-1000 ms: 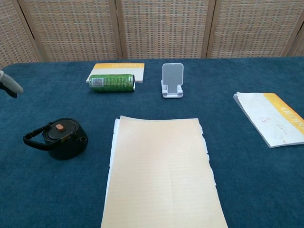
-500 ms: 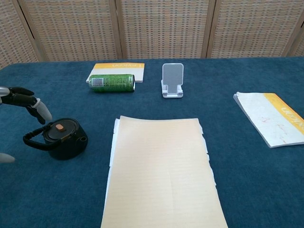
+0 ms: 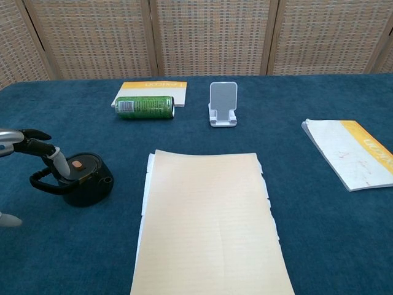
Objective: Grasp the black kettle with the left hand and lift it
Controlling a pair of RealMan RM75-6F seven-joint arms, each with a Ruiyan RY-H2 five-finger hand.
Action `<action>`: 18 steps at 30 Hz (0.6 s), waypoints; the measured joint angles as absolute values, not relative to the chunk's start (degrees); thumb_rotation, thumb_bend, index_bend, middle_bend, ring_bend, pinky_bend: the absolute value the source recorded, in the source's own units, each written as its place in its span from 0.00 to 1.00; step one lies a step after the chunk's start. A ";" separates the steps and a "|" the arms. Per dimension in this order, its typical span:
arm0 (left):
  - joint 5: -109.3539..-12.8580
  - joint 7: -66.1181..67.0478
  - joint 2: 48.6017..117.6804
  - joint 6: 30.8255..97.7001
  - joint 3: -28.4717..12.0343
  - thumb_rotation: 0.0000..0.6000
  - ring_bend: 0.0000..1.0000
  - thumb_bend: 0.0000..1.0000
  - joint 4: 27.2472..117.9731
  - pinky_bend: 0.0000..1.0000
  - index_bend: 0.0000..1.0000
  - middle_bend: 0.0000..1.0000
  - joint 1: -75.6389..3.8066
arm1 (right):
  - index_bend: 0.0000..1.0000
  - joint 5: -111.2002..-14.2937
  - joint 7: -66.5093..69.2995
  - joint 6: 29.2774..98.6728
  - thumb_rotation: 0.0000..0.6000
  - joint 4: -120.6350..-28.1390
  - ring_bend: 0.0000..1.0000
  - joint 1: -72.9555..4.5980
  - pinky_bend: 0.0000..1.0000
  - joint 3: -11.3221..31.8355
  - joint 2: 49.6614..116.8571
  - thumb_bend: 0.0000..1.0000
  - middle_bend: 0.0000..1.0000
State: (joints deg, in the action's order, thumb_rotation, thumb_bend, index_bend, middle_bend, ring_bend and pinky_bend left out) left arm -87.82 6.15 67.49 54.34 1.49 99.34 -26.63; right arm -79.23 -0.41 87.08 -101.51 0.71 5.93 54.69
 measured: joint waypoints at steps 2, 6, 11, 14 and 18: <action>-87.91 5.78 67.53 54.13 1.70 1.00 0.26 0.00 99.10 0.00 0.33 0.35 -26.86 | 0.00 -79.21 -0.45 87.07 1.00 -101.52 0.00 0.71 0.00 5.92 54.70 0.00 0.00; -88.28 5.68 67.84 53.90 2.21 1.00 0.26 0.00 98.23 0.00 0.33 0.35 -27.43 | 0.00 -79.20 -0.62 87.08 1.00 -101.54 0.00 0.70 0.00 5.91 54.76 0.00 0.00; -87.99 6.55 68.01 53.75 2.64 1.00 0.26 0.00 97.95 0.00 0.33 0.36 -27.71 | 0.00 -79.13 -0.85 87.03 1.00 -101.54 0.00 0.65 0.00 5.91 54.88 0.00 0.00; -87.90 6.92 68.06 53.68 2.97 1.00 0.26 0.00 97.79 0.00 0.34 0.36 -27.85 | 0.00 -79.04 -0.94 86.95 1.00 -101.55 0.00 0.61 0.00 5.93 54.91 0.00 0.00; -87.70 7.26 68.25 53.26 3.26 1.00 0.27 0.00 97.62 0.00 0.34 0.36 -28.08 | 0.00 -79.07 -0.98 86.92 1.00 -101.56 0.00 0.58 0.00 5.92 54.93 0.00 0.00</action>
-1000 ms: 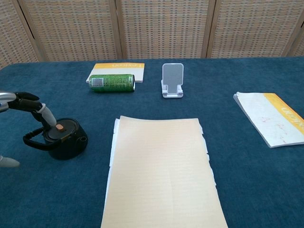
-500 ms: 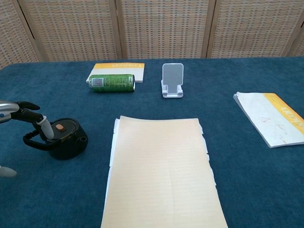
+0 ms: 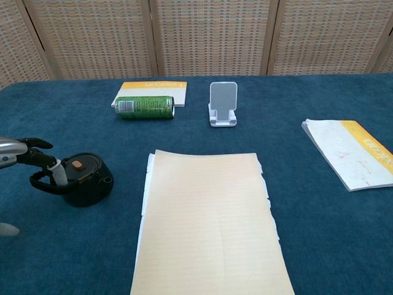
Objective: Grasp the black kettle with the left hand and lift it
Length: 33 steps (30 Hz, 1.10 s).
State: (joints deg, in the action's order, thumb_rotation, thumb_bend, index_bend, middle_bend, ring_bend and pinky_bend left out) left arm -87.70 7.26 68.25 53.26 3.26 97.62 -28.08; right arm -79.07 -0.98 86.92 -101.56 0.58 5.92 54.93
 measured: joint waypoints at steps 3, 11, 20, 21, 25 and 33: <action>-87.35 7.82 68.87 52.79 3.45 1.00 0.27 0.00 97.31 0.00 0.34 0.36 -28.38 | 0.00 -79.04 -0.91 86.88 1.00 -101.58 0.00 0.57 0.00 5.92 54.92 0.00 0.00; -86.37 9.99 69.97 51.62 4.01 1.00 0.27 0.00 96.78 0.00 0.34 0.37 -28.98 | 0.00 -78.96 -0.96 86.68 1.00 -101.54 0.00 0.46 0.00 5.91 54.97 0.00 0.00; -84.77 11.33 71.52 50.81 4.08 1.00 0.30 0.00 95.84 0.00 0.35 0.37 -29.53 | 0.00 -78.74 -1.11 86.43 1.00 -101.51 0.00 0.33 0.00 5.94 55.06 0.00 0.00; -84.66 11.50 71.67 50.80 4.08 1.00 0.33 0.00 95.77 0.00 0.36 0.38 -29.57 | 0.00 -78.69 -1.11 86.38 1.00 -101.50 0.00 0.31 0.00 5.95 55.07 0.00 0.00; -84.17 12.36 72.11 51.29 3.99 1.00 0.42 0.00 95.53 0.00 0.47 0.48 -29.57 | 0.00 -78.55 -1.01 86.24 1.00 -101.48 0.00 0.23 0.00 6.00 55.05 0.00 0.00; -83.23 14.87 72.56 51.85 4.01 1.00 0.53 0.00 95.21 0.00 0.71 0.66 -29.46 | 0.00 -78.62 -0.92 86.26 1.00 -101.49 0.00 0.23 0.00 5.98 55.03 0.00 0.00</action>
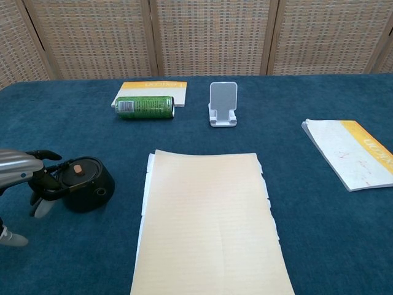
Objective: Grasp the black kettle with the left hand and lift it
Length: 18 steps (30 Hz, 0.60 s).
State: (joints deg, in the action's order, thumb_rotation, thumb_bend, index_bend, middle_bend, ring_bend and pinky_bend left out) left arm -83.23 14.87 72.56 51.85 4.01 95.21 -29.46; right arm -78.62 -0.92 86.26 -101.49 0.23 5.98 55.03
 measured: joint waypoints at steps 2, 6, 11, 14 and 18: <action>-83.12 15.72 72.70 52.30 3.96 1.00 0.56 0.00 95.10 0.00 0.76 0.71 -29.36 | 0.00 -78.63 -0.91 86.33 1.00 -101.49 0.00 0.25 0.00 5.99 55.04 0.00 0.00; -83.21 17.89 73.14 54.44 3.79 1.00 0.61 0.00 94.61 0.00 0.88 0.78 -28.85 | 0.00 -78.71 -0.92 86.39 1.00 -101.56 0.00 0.28 0.00 5.96 55.02 0.00 0.00; -84.56 19.19 73.17 56.77 4.01 1.00 0.65 0.00 93.48 0.00 0.99 0.86 -28.13 | 0.00 -78.84 -0.86 86.57 1.00 -101.67 0.00 0.35 0.00 5.93 54.98 0.00 0.00; -85.78 18.32 73.13 57.83 4.20 1.00 0.67 0.00 92.73 0.00 1.00 0.90 -27.84 | 0.00 -78.97 -0.86 86.66 1.00 -101.71 0.00 0.40 0.00 5.88 54.97 0.00 0.00; -88.29 14.30 73.13 59.65 4.48 0.96 0.72 0.00 90.96 0.00 1.00 0.98 -27.54 | 0.00 -79.11 -1.05 86.72 1.00 -101.81 0.00 0.41 0.00 5.82 55.00 0.00 0.00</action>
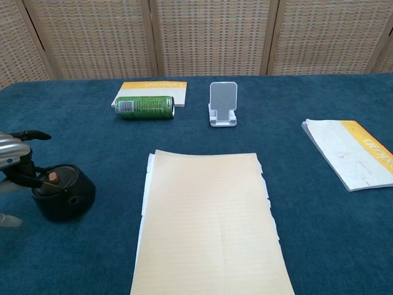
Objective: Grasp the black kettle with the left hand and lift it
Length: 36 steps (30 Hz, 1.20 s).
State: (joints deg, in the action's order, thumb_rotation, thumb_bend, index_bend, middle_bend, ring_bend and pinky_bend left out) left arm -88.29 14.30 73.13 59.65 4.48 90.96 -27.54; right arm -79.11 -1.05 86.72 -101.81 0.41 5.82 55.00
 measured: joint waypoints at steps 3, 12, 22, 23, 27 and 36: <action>-90.04 10.62 72.84 60.77 4.87 0.87 0.76 0.00 89.35 0.00 1.00 1.00 -27.42 | 0.00 -79.17 -1.26 86.76 1.00 -101.89 0.00 0.41 0.00 5.78 55.07 0.00 0.00; -92.74 3.59 70.19 63.49 5.48 0.86 0.86 0.00 90.71 0.00 1.00 1.00 -26.95 | 0.00 -79.51 -1.83 86.88 1.00 -102.14 0.00 0.40 0.00 5.61 55.24 0.00 0.00; -89.46 2.36 66.52 63.66 4.83 0.55 0.94 0.00 97.26 0.00 1.00 1.00 -26.12 | 0.00 -79.79 -1.39 87.11 1.00 -102.26 0.00 0.53 0.00 5.57 55.00 0.00 0.00; -88.77 1.62 66.00 63.23 4.74 0.54 0.95 0.00 98.01 0.00 1.00 1.00 -26.14 | 0.00 -79.84 -1.34 87.14 1.00 -102.28 0.00 0.54 0.00 5.56 54.97 0.00 0.00; -85.61 -0.28 63.90 61.64 4.10 0.54 0.96 0.06 100.88 0.00 1.00 1.00 -26.21 | 0.00 -79.86 -1.12 87.22 1.00 -102.32 0.00 0.57 0.00 5.60 54.89 0.00 0.00; -84.33 1.57 62.50 60.64 3.33 0.55 0.96 0.71 102.17 0.00 1.00 1.00 -26.28 | 0.00 -79.85 -1.06 86.95 1.00 -102.34 0.00 0.46 0.00 5.56 54.91 0.00 0.00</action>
State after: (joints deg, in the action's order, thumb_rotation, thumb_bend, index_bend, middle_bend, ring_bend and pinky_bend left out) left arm -84.33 1.57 62.50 60.64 3.33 102.17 -26.28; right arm -79.85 -1.06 86.95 -102.34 0.46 5.56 54.91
